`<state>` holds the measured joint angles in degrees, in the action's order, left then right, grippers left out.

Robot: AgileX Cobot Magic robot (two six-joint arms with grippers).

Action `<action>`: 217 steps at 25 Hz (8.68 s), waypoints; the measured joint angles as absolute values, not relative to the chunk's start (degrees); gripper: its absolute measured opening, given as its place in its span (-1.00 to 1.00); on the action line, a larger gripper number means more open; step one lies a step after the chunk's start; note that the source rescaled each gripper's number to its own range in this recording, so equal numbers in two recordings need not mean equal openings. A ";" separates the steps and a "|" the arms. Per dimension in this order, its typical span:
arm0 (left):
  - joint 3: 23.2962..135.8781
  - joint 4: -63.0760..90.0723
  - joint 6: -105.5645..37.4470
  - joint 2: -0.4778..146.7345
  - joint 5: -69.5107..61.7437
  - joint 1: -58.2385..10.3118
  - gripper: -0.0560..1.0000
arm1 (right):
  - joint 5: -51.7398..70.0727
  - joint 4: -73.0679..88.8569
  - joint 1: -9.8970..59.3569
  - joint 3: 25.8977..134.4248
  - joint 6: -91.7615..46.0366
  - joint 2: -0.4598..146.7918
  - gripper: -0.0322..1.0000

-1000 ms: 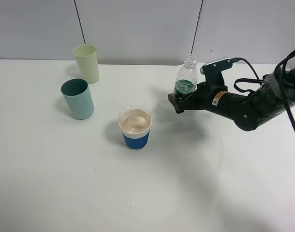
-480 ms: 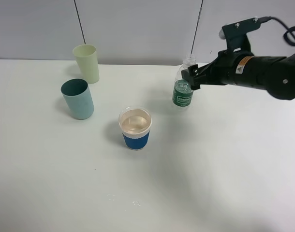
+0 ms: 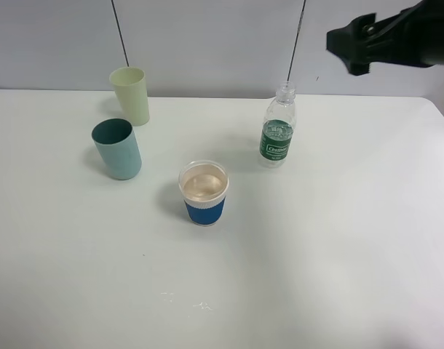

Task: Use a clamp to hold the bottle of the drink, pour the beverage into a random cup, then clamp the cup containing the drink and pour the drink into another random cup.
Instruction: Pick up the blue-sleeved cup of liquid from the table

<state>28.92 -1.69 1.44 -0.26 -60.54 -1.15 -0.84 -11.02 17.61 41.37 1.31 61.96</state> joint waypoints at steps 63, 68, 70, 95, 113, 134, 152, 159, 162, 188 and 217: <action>28.92 -1.69 1.44 -0.26 -60.54 -1.15 1.00 | 60.48 1.23 -3.45 28.61 -4.07 -0.13 1.00; 28.92 -1.69 1.44 -0.26 -60.54 -1.15 1.00 | 60.48 1.23 -3.45 28.61 -4.00 -0.13 1.00; 28.92 -1.69 1.44 -0.26 -60.54 -1.15 1.00 | 60.48 1.23 -3.45 28.61 -4.00 -0.13 1.00; 28.92 -1.69 1.44 -0.26 -60.54 -1.15 1.00 | 60.48 1.23 -3.45 28.61 -4.00 -0.13 1.00; 28.92 -1.69 1.44 -0.26 -60.54 -1.15 1.00 | 60.48 1.23 -3.45 28.61 -4.00 -0.13 1.00; 28.90 -4.32 4.07 13.21 -60.54 -1.15 1.00 | 60.48 1.23 -3.45 28.61 -4.00 -0.13 1.00; 28.92 3.64 -5.39 42.70 -60.14 -9.61 1.00 | 60.48 1.23 -3.45 28.61 -4.00 -0.13 1.00; 28.92 3.68 -5.44 50.12 -60.02 -15.70 1.00 | 60.48 1.23 -3.45 28.61 -4.00 -0.13 1.00; 28.92 4.21 -5.57 54.70 -60.02 -16.84 1.00 | 60.48 1.23 -3.45 28.61 -4.00 -0.13 1.00; 17.36 15.67 -15.37 70.37 -5.95 -25.57 1.00 | 60.48 1.23 -3.45 28.61 -3.96 -0.13 1.00; 14.46 -11.51 -0.77 102.54 45.97 -32.79 1.00 | 60.48 1.23 -3.45 28.61 -3.96 -0.13 1.00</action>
<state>14.46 -11.51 -0.77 102.54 45.97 -32.79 60.48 1.23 -3.45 28.61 -3.96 -0.13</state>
